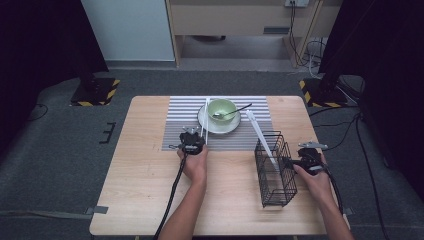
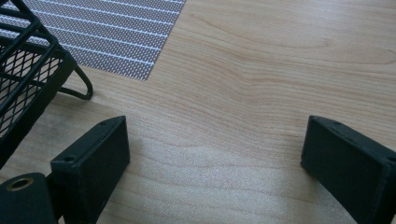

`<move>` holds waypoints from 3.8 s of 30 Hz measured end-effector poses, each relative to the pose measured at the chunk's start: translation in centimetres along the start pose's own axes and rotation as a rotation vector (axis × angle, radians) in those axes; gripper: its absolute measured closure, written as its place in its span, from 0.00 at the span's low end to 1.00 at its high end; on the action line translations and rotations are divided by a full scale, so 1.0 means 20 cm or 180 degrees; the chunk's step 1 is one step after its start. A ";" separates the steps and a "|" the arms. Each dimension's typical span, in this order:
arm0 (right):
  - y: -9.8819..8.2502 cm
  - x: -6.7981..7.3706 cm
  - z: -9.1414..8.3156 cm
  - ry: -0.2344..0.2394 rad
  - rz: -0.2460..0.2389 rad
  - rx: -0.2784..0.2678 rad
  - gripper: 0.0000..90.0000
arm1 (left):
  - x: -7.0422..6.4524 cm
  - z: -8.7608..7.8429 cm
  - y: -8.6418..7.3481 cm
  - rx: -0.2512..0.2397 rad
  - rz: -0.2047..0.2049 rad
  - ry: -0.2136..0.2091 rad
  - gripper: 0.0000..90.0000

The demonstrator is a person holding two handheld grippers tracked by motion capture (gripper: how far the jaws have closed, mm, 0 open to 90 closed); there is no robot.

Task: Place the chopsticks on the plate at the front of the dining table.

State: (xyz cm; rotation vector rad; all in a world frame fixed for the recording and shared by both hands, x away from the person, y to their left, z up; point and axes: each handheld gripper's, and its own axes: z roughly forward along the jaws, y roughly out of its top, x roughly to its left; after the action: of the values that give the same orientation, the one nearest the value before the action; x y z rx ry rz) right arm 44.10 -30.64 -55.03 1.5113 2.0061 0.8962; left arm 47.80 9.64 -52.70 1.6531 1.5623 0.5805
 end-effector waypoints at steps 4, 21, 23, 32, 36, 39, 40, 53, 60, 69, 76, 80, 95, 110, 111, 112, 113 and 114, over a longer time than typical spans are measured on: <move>0.00 0.00 0.00 0.0001 -0.0001 0.0000 0.09 | 0.00 0.00 0.00 0.0001 0.0009 -0.0005 0.93; 0.00 0.00 0.00 0.0004 0.0003 0.0001 0.09 | -0.02 0.01 0.00 -0.0011 0.0018 -0.0037 0.92; 0.00 0.00 0.00 0.0002 0.0003 0.0000 0.09 | -0.03 0.01 0.00 -0.0013 0.0017 -0.0042 0.92; 0.00 0.00 0.00 0.0002 0.0003 -0.0001 0.09 | -0.03 0.01 0.00 -0.0015 0.0011 -0.0058 0.91; 0.00 0.00 0.00 0.0001 0.0003 -0.0001 0.09 | -0.03 0.01 0.00 -0.0016 0.0018 -0.0058 0.91; 0.00 0.00 0.00 0.0001 0.0003 -0.0001 0.09 | -0.03 0.01 0.00 -0.0016 0.0032 -0.0053 0.91; 0.00 0.00 0.00 0.0002 0.0002 0.0002 0.09 | -0.03 0.01 0.00 -0.0014 0.0032 -0.0050 0.91; 0.00 0.00 0.00 0.0000 0.0004 -0.0002 0.09 | -0.05 -0.07 0.02 -0.0180 0.0125 0.0044 0.74; 0.00 0.00 0.00 -0.0009 -0.0004 0.0005 0.09 | -0.06 -0.10 0.00 -0.0252 0.0174 -0.0029 0.56; 0.00 0.00 0.00 -0.0012 0.0001 0.0004 0.09 | -0.10 -0.12 0.01 -0.0340 0.0267 -0.0049 0.43; 0.00 0.00 0.00 -0.0018 -0.0003 0.0007 0.09 | -0.12 -0.13 0.00 -0.0299 0.0378 -0.0055 0.40; 0.00 0.00 0.00 -0.0018 -0.0006 0.0009 0.08 | -0.12 -0.12 0.00 -0.0268 0.0441 0.0016 0.34; 0.00 0.00 0.00 -0.0018 -0.0007 0.0008 0.08 | -0.11 -0.02 -0.04 -0.0189 0.0517 0.0003 0.18; 0.00 0.00 0.00 0.0013 -0.0001 0.0003 0.08 | -0.09 0.03 -0.06 -0.0225 0.0504 -0.0008 0.28; 0.00 0.00 0.00 0.0013 -0.0001 0.0003 0.08 | -0.10 0.03 -0.06 -0.0224 0.0499 0.0004 0.29; 0.00 0.00 0.00 0.0013 0.0000 0.0003 0.08 | -0.09 0.03 -0.07 -0.0211 0.0505 0.0024 0.31; 0.00 0.00 0.00 0.0015 0.0001 0.0005 0.08 | -0.09 0.04 -0.07 -0.0200 0.0490 0.0040 0.32; 0.00 0.00 0.00 0.0017 0.0000 0.0005 0.08 | -0.09 0.04 -0.07 -0.0208 0.0471 0.0042 0.34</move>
State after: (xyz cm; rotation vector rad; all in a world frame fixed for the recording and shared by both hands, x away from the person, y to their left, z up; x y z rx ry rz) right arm 44.12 -30.67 -55.02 1.5115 2.0111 0.8998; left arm 47.28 7.66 -53.83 1.7282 1.4232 0.7137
